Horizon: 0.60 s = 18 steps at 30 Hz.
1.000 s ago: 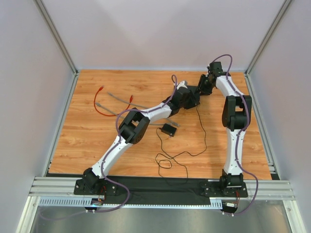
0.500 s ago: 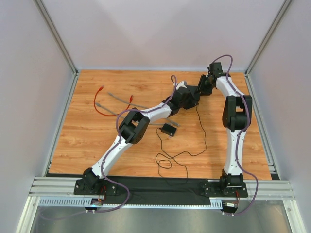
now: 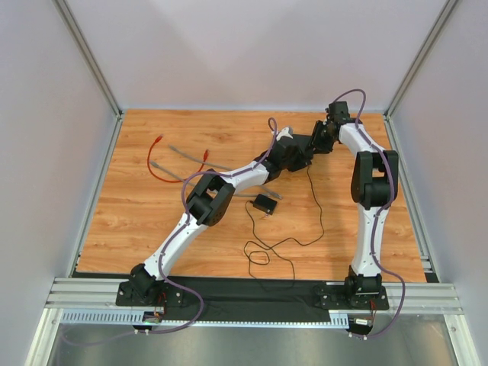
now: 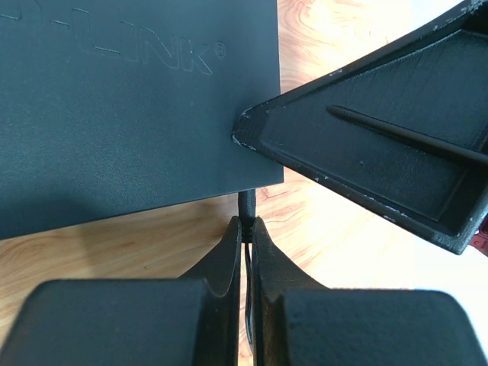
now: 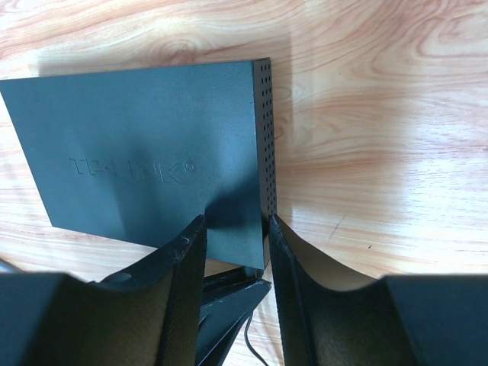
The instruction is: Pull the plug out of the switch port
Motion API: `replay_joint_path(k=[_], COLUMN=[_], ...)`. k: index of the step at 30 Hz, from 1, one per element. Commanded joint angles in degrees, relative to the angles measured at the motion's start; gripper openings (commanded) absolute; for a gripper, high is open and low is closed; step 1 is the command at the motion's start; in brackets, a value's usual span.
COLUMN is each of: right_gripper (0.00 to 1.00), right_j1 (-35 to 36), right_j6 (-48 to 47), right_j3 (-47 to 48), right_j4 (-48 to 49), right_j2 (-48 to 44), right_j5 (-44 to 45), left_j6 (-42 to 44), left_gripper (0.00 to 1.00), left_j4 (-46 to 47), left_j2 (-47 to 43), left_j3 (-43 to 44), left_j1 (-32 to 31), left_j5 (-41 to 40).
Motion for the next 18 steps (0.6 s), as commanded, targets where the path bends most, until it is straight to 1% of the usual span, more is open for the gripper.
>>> replay_joint_path(k=[1,9,18], right_gripper=[0.37,0.35,0.34], right_j1=[0.6,0.6,0.7], right_j6=[-0.4,-0.2,-0.1], right_j3=[-0.8,0.7,3.9], right_j4=[-5.8,-6.9,-9.0], right_j2=[3.4,5.1,6.9], right_j5=[1.7,1.6,2.8], left_j6=[1.2,1.6,1.6], left_gripper=[0.00,0.00,0.00], left_j4=[-2.2,-3.5,-4.1], left_j2=[0.0,-1.3,-2.1], left_j3=[0.6,-2.1,-2.6], left_j1=[0.5,1.0,1.3], left_j5=[0.8,2.8,5.6])
